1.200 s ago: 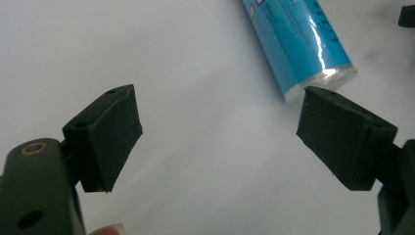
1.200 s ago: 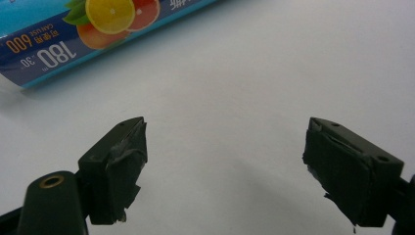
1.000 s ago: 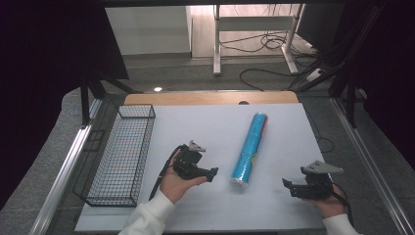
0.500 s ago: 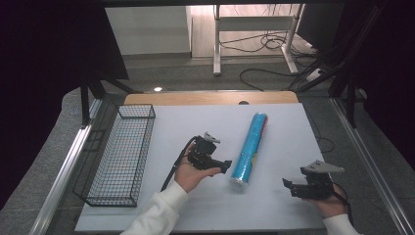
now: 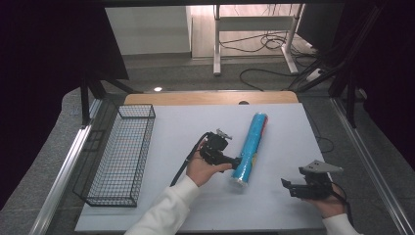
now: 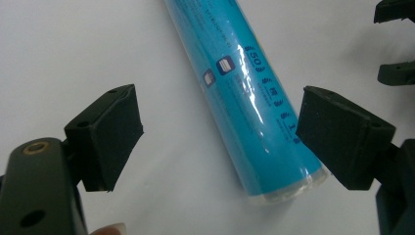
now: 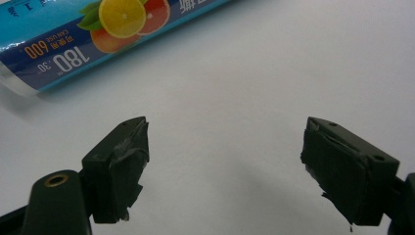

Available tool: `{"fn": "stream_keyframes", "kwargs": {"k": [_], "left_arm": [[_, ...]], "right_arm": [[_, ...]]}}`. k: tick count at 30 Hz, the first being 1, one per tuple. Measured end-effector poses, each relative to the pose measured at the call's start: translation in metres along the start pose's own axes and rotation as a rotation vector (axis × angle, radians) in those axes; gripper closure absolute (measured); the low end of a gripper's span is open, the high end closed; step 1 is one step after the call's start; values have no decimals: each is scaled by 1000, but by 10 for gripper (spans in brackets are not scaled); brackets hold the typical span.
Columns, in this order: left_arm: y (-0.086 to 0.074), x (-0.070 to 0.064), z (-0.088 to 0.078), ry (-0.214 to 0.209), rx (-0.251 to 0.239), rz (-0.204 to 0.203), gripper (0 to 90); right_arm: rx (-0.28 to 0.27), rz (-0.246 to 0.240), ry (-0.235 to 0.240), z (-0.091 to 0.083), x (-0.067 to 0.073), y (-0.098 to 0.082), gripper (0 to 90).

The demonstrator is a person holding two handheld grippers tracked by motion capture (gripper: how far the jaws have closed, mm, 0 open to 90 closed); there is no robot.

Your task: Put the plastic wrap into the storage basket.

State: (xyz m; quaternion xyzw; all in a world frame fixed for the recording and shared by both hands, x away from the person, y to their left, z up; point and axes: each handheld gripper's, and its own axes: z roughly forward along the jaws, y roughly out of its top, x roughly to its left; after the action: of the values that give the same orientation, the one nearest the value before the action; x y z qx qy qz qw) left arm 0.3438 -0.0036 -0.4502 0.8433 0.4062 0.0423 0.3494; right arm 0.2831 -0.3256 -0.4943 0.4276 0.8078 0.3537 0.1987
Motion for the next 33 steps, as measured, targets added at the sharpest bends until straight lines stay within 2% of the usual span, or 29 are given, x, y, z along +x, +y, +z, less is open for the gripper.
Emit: {"fn": "stream_keyframes", "kwargs": {"k": [4, 13, 15, 23, 33], "left_arm": [[8, -1, 8, -11, 4, -7, 169], [29, -5, 28, -8, 39, -5, 169], [32, -5, 32, -12, 46, -16, 169], [45, 0, 49, -12, 71, -38, 171], [53, 8, 66, -9, 95, -59, 171]], "right_arm": [[1, -5, 4, 0, 1, 1, 182], [-5, -3, 3, -2, 1, 1, 182], [-6, -3, 2, -2, 1, 1, 182], [-3, -4, 6, -1, 1, 1, 182], [-16, 12, 9, -7, 3, 6, 182]]}}
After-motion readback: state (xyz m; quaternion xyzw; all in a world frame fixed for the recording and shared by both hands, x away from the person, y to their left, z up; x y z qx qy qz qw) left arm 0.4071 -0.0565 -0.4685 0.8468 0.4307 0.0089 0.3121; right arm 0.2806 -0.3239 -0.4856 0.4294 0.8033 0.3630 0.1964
